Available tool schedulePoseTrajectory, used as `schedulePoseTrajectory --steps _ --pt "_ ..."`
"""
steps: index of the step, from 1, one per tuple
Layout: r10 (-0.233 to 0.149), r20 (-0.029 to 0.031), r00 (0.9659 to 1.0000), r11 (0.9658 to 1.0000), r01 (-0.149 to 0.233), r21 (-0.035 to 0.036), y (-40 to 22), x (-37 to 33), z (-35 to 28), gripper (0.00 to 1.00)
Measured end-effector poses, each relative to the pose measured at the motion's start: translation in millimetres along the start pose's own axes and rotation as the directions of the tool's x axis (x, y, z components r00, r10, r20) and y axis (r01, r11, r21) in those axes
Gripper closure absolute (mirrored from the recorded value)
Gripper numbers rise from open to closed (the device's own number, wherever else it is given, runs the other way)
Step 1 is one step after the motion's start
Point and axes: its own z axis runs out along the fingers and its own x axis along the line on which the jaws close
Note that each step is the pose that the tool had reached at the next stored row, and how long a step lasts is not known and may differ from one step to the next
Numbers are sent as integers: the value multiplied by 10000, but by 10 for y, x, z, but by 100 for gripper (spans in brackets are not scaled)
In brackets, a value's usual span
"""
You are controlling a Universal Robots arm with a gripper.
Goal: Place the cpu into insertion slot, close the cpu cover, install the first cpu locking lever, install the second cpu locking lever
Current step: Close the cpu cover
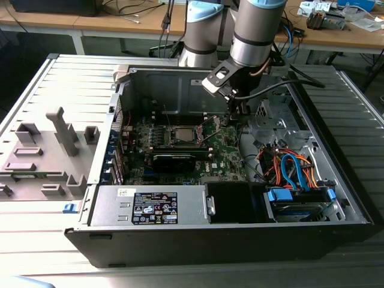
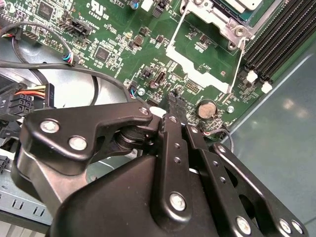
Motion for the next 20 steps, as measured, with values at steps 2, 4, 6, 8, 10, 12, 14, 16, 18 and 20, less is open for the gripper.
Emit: schedulePoseTrajectory --steps 2,4,6,8,10,12,14,16,18,20 --pt "-1 1 10000 10000 1 0 10 0 4 89" --pt "0 -2 10000 10000 0 -1 19 1 12 89" --pt "2 1 10000 10000 -2 0 13 2 20 89" --pt "-2 -12 10000 10000 2 -2 -34 5 29 89" --pt "-1 -22 10000 10000 1 -1 -114 9 33 89" --pt "0 -35 10000 10000 0 -3 -189 13 36 89" --pt "-1 -44 10000 10000 1 -2 -260 17 37 89" --pt "0 -48 10000 10000 0 -4 -305 20 39 89" --pt "-1 -48 10000 10000 1 -3 -345 22 43 89" --pt "0 -46 10000 10000 0 -2 -371 23 48 89"
